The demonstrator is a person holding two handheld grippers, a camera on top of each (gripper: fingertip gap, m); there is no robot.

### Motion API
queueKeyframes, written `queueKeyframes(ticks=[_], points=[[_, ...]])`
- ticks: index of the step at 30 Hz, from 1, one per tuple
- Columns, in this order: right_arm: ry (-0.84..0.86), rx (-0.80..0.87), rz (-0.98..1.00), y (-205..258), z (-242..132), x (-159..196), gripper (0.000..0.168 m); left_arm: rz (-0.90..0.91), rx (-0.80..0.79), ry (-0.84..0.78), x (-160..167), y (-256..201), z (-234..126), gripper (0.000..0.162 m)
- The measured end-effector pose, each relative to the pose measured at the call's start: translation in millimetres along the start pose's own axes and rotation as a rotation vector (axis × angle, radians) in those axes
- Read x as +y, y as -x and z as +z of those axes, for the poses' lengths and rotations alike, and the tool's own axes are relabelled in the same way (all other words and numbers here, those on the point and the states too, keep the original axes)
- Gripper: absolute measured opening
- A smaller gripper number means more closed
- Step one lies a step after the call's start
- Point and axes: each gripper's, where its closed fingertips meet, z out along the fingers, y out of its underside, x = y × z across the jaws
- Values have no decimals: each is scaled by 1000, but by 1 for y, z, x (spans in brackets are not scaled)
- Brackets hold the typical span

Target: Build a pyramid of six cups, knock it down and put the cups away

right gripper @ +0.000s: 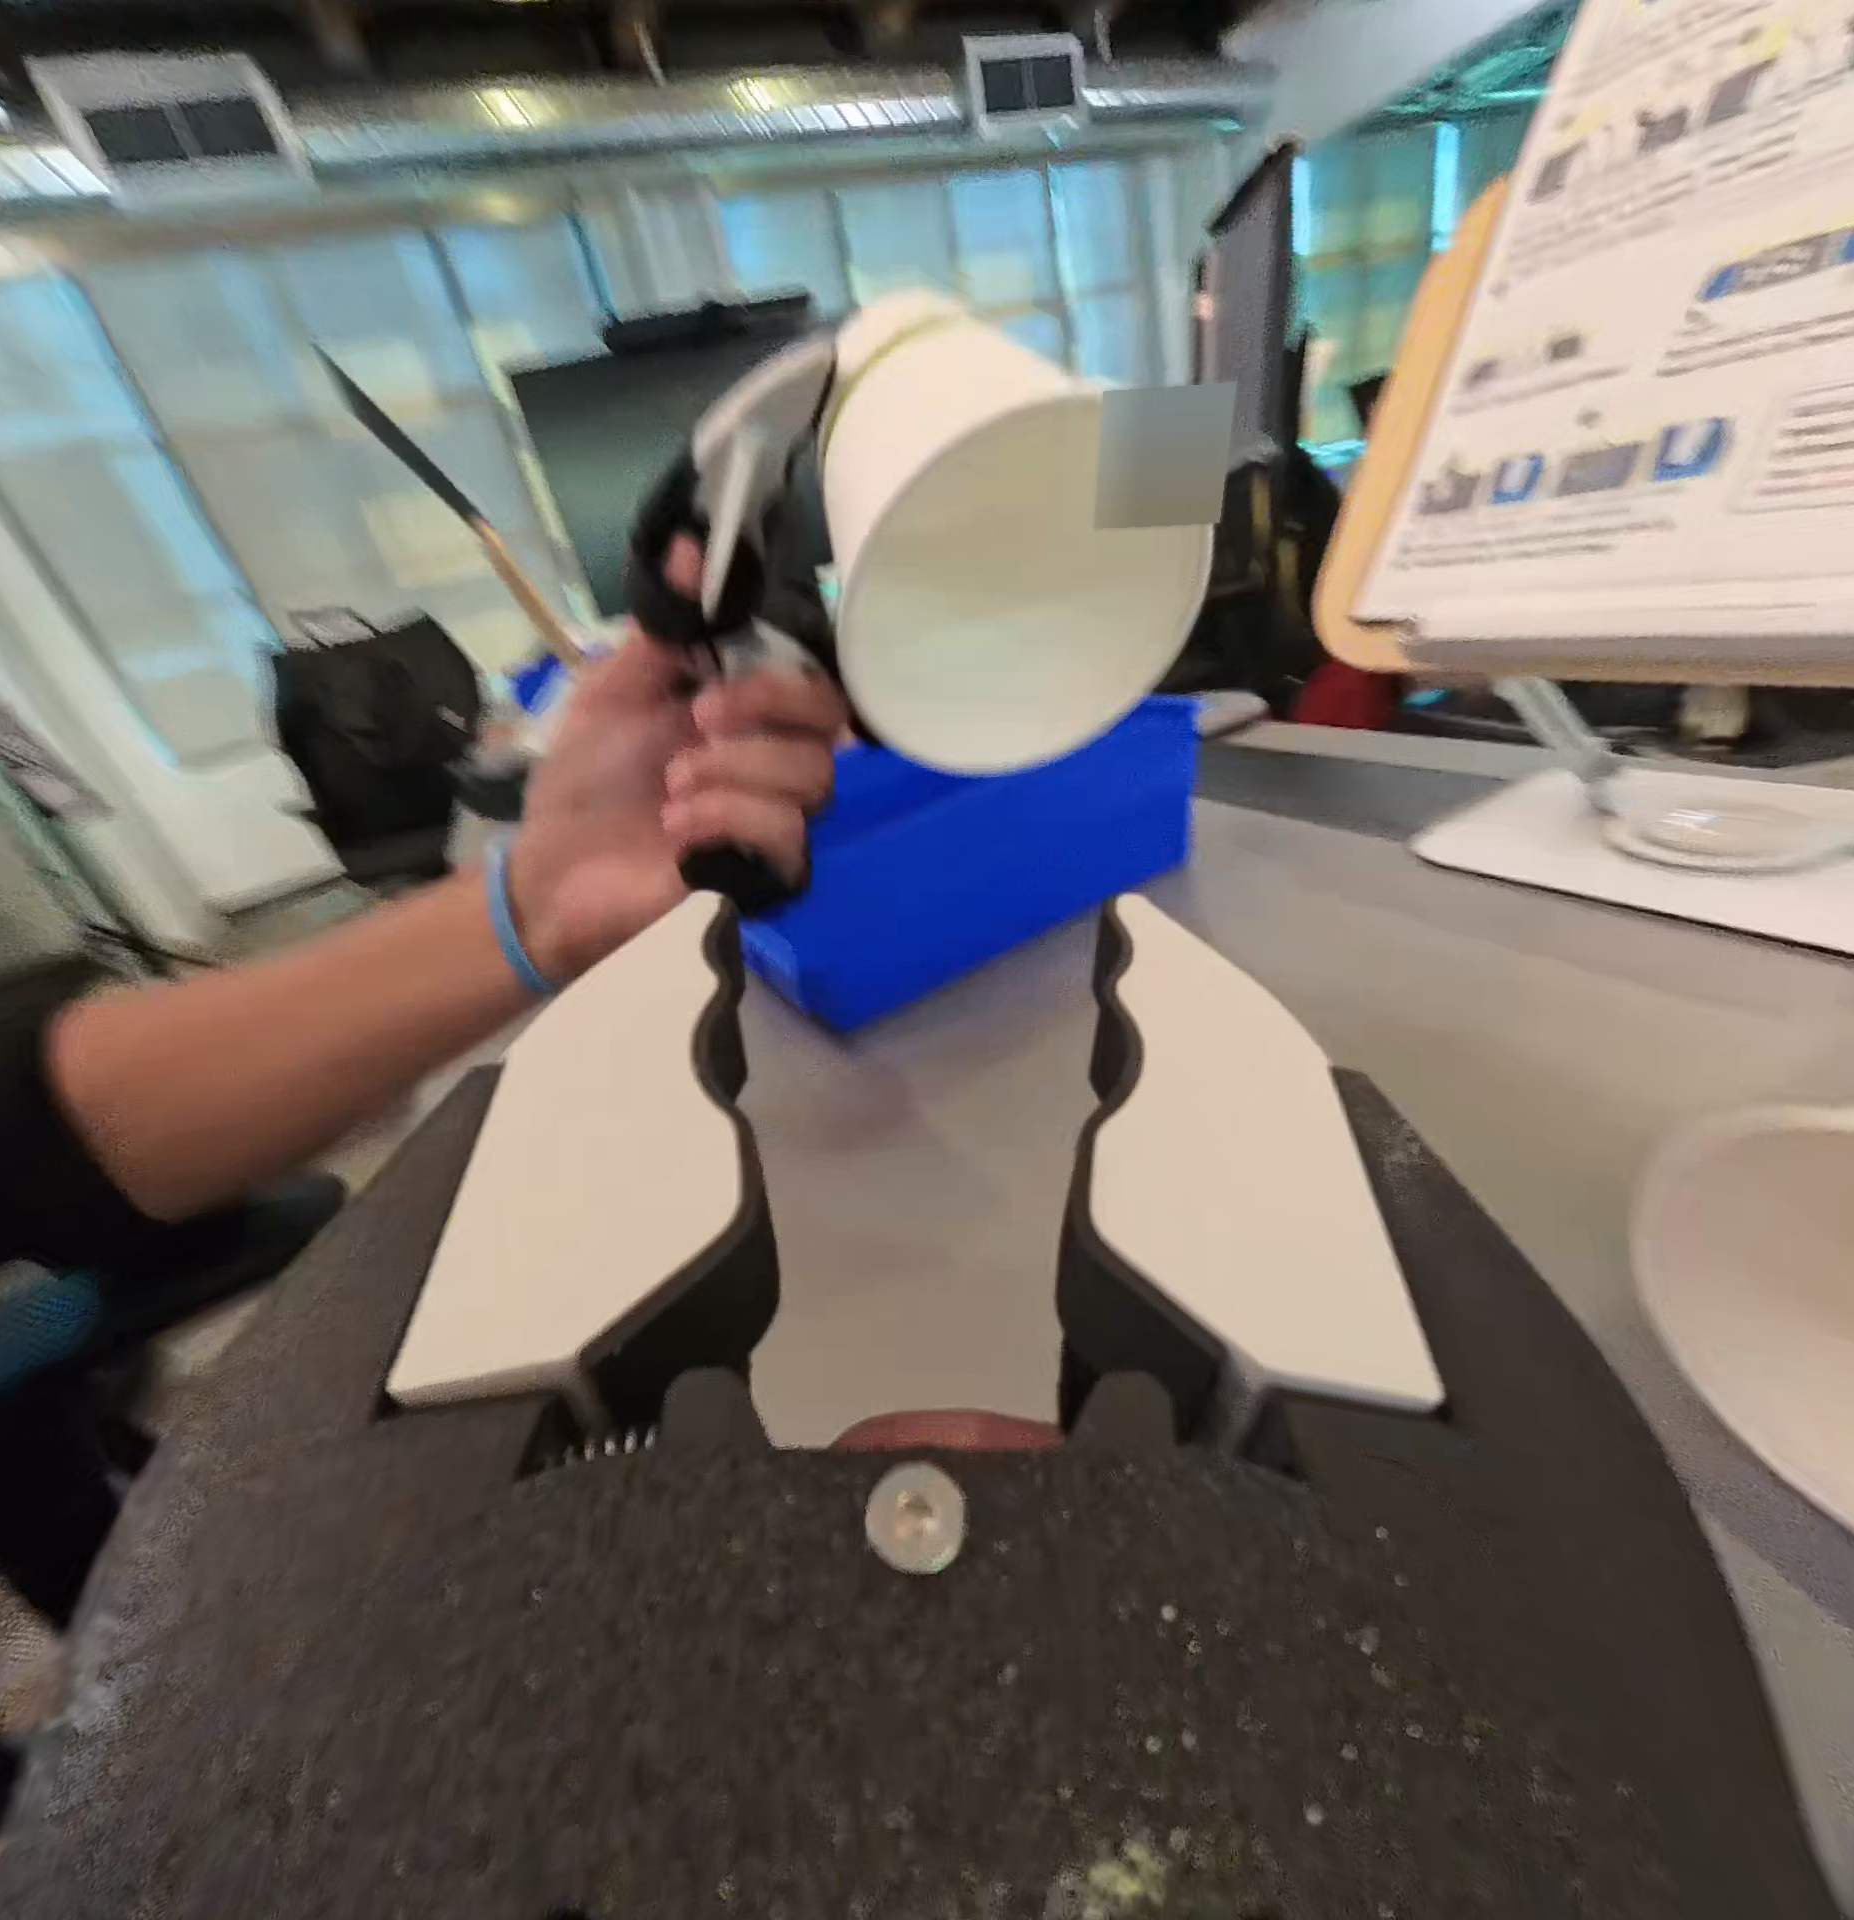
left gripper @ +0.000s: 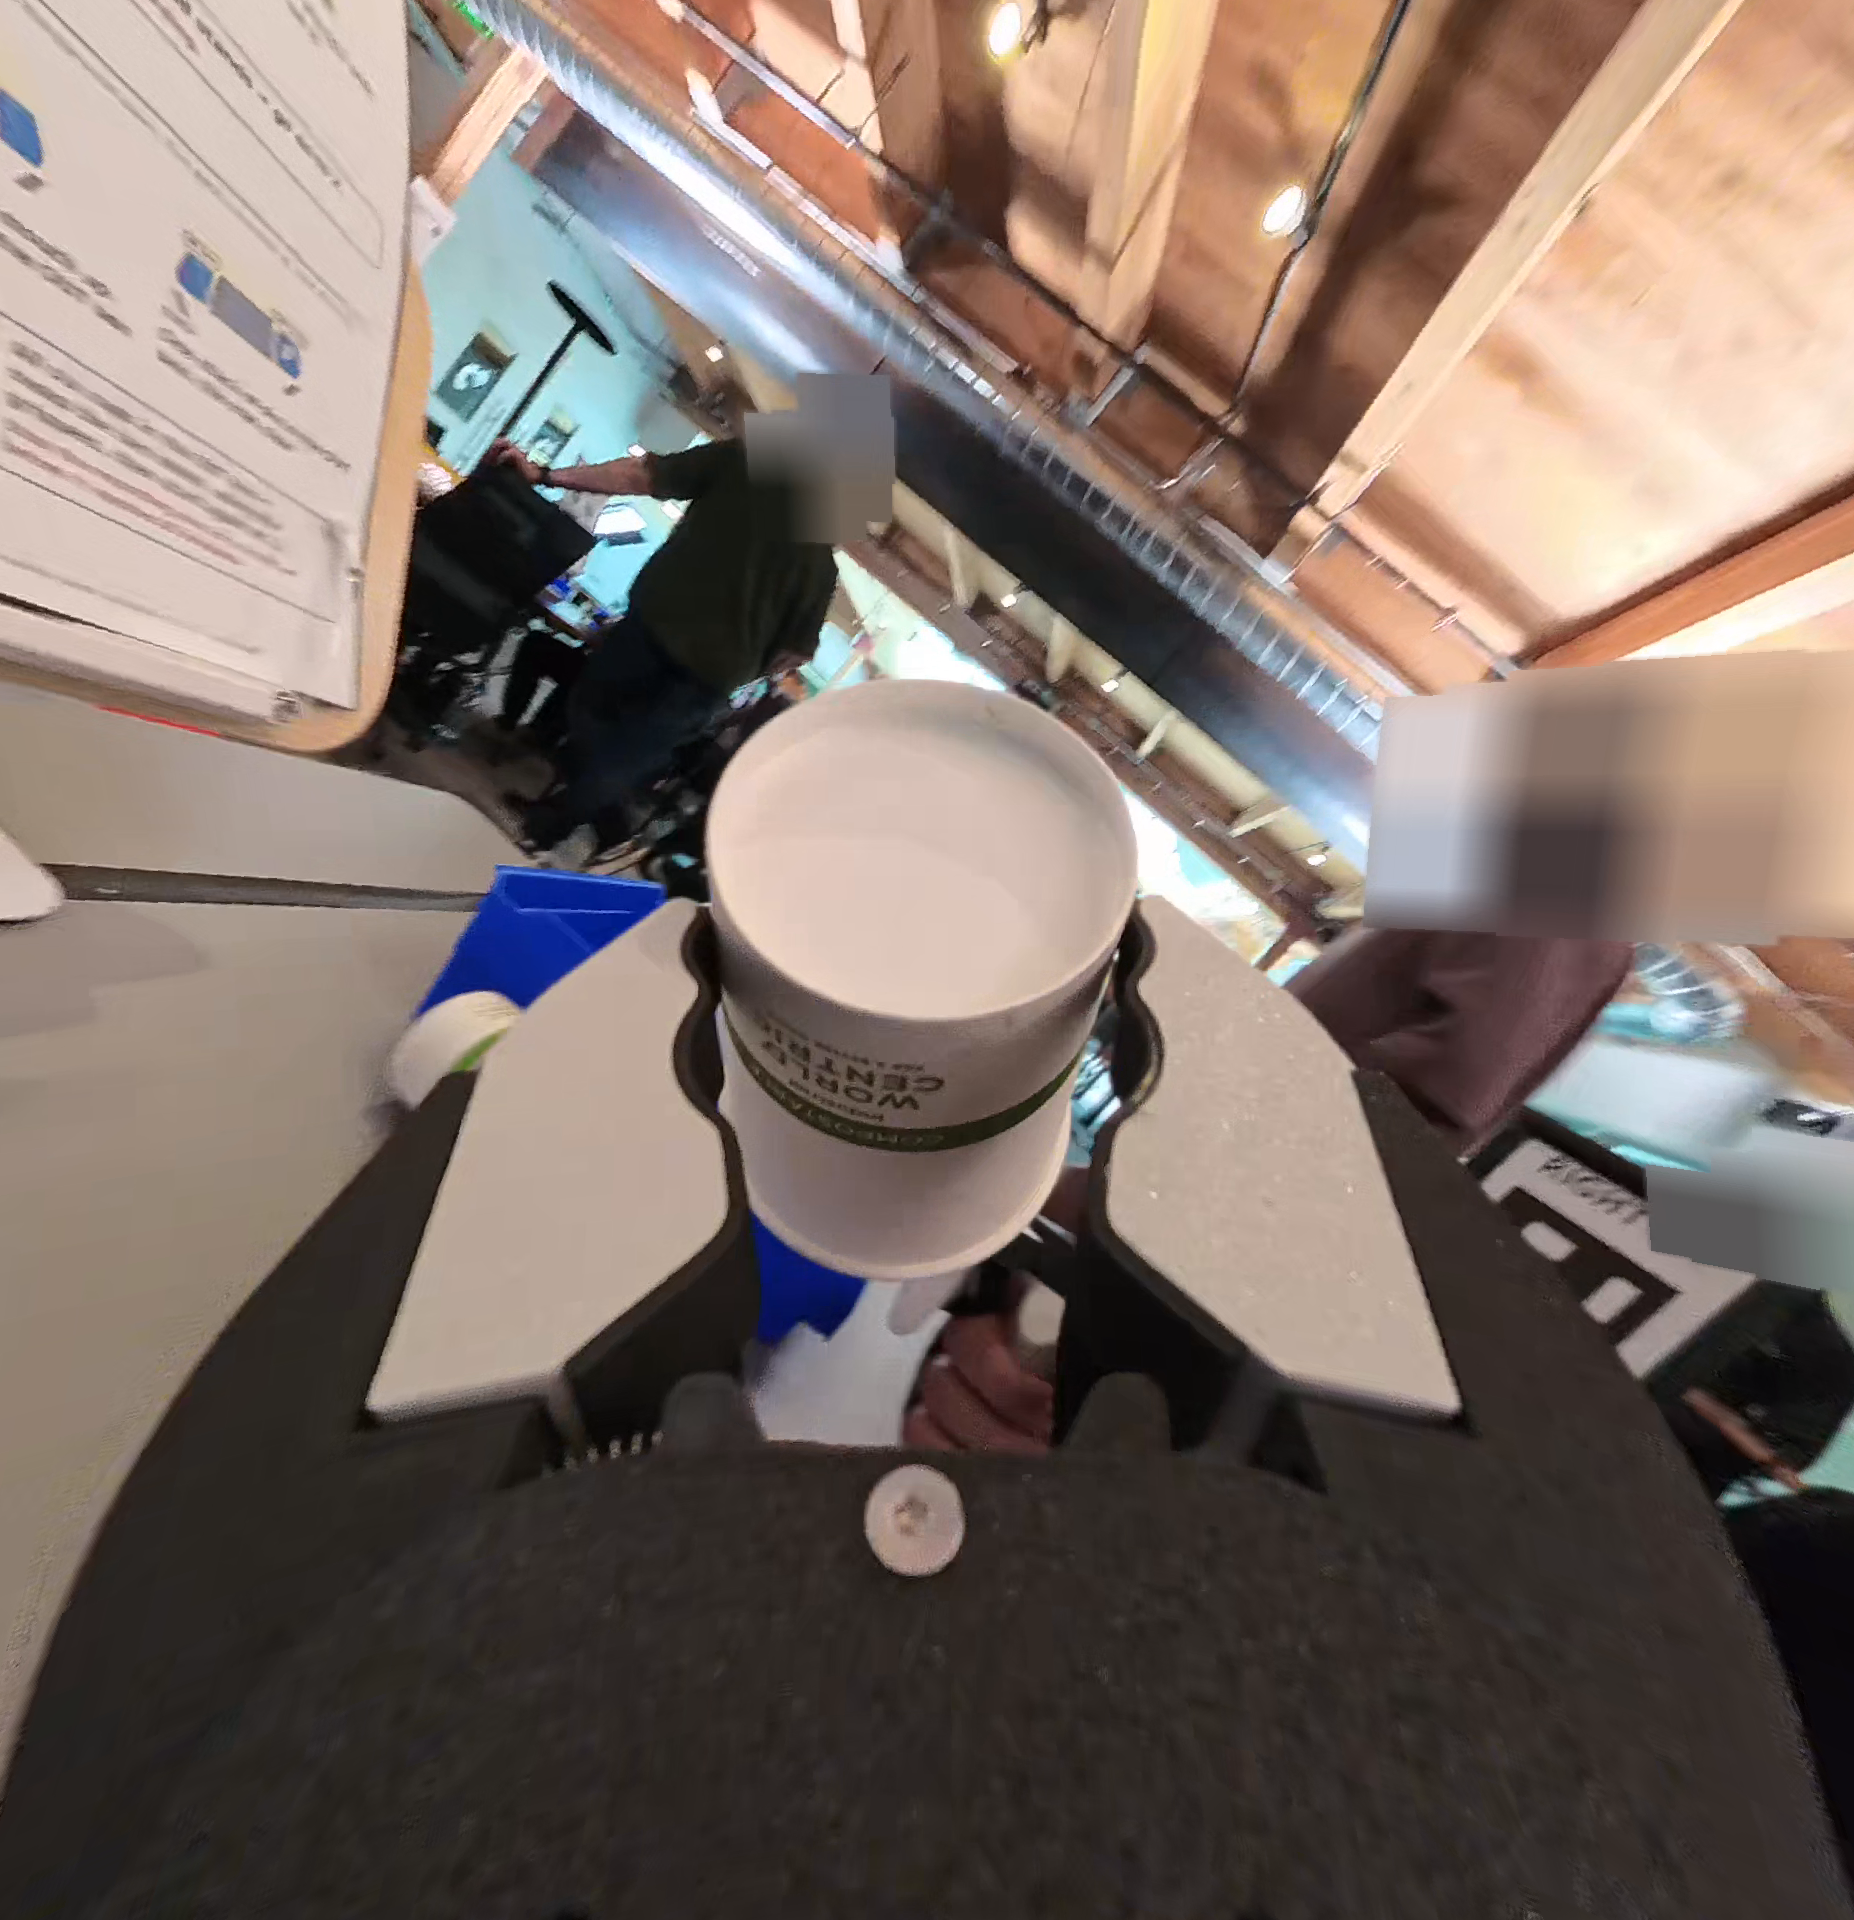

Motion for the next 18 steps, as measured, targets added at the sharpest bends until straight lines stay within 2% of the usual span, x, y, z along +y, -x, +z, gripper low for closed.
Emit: queueKeyframes(ticks=[4, 7, 10, 11, 12, 18], points=[[-137, -281, 312, 16, 29, -43, 49, -7, 56, -17, 15, -15, -3, 73], [-204, -404, 470, 24, 42, -56, 40, -2, 60, -1, 25, -16, 0, 72], [-226, -431, 559, 28, 49, -52, 37, 10, 62, 4, 31, -14, 2, 72], [-238, -430, 571, 27, 49, -51, 26, 10, 66, 14, 34, -13, 4, 72], [-246, -425, 574, 25, 49, -50, 7, 12, 67, 26, 37, -12, 5, 72], [-225, -373, 614, 9, 43, -43, 0, 57, -12, 55, 46, -8, 3, 73]])
